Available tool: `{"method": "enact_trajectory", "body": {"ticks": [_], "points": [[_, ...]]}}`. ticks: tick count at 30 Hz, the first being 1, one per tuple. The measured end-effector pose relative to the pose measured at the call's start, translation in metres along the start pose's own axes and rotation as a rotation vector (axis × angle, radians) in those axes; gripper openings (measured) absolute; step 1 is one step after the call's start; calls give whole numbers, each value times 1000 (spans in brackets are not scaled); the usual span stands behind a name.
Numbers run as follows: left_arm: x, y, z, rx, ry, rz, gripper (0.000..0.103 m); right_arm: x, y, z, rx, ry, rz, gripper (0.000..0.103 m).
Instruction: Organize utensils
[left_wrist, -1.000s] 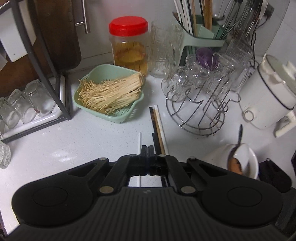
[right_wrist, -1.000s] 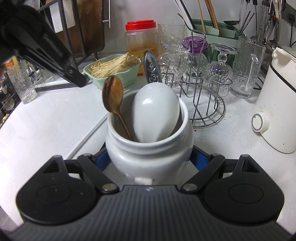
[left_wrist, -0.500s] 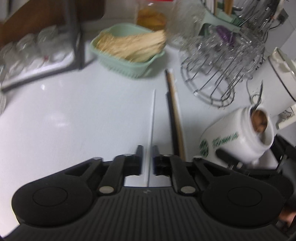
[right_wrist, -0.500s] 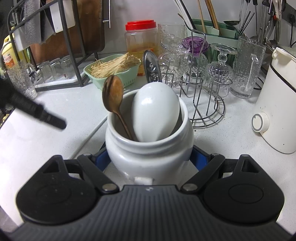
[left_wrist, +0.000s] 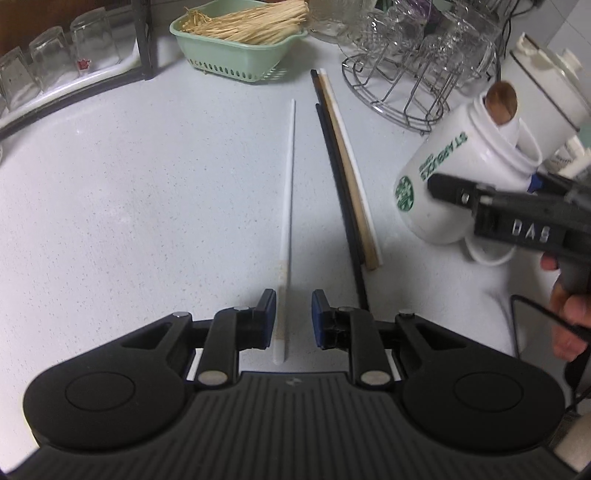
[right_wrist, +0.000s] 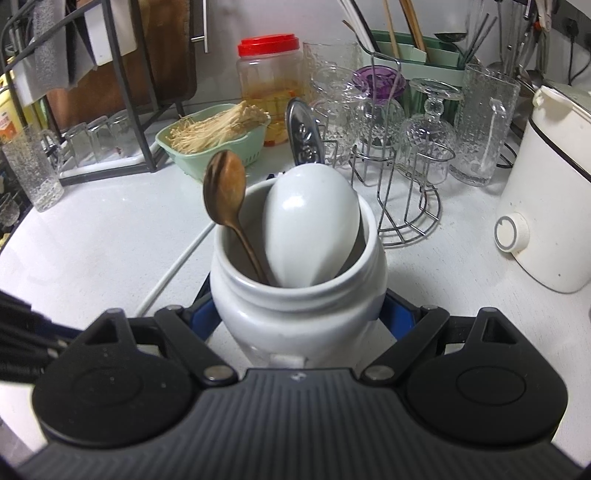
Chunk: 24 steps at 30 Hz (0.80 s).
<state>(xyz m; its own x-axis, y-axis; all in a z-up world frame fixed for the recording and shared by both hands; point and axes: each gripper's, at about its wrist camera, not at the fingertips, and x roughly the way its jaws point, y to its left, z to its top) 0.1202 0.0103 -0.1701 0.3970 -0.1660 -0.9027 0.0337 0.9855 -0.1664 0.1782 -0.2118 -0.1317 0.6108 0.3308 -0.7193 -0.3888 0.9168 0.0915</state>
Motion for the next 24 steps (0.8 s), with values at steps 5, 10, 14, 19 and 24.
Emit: {"method": "enact_trajectory", "body": {"ticks": [5, 10, 14, 19, 24], "points": [[6, 3, -9, 18, 12, 19, 21, -1, 3, 0, 32, 6, -35, 91], [5, 3, -16, 40, 22, 38, 7, -2, 5, -1, 63, 11, -64, 91], [-1, -1, -26, 35, 25, 35, 7, -5, 7, -3, 62, 12, -64, 91], [-12, -13, -55, -39, 25, 19, 7, -11, 6, -10, 25, 5, -28, 91], [-23, -29, -86, -124, 38, 21, 7, -19, 2, -18, -15, 3, 16, 91]]}}
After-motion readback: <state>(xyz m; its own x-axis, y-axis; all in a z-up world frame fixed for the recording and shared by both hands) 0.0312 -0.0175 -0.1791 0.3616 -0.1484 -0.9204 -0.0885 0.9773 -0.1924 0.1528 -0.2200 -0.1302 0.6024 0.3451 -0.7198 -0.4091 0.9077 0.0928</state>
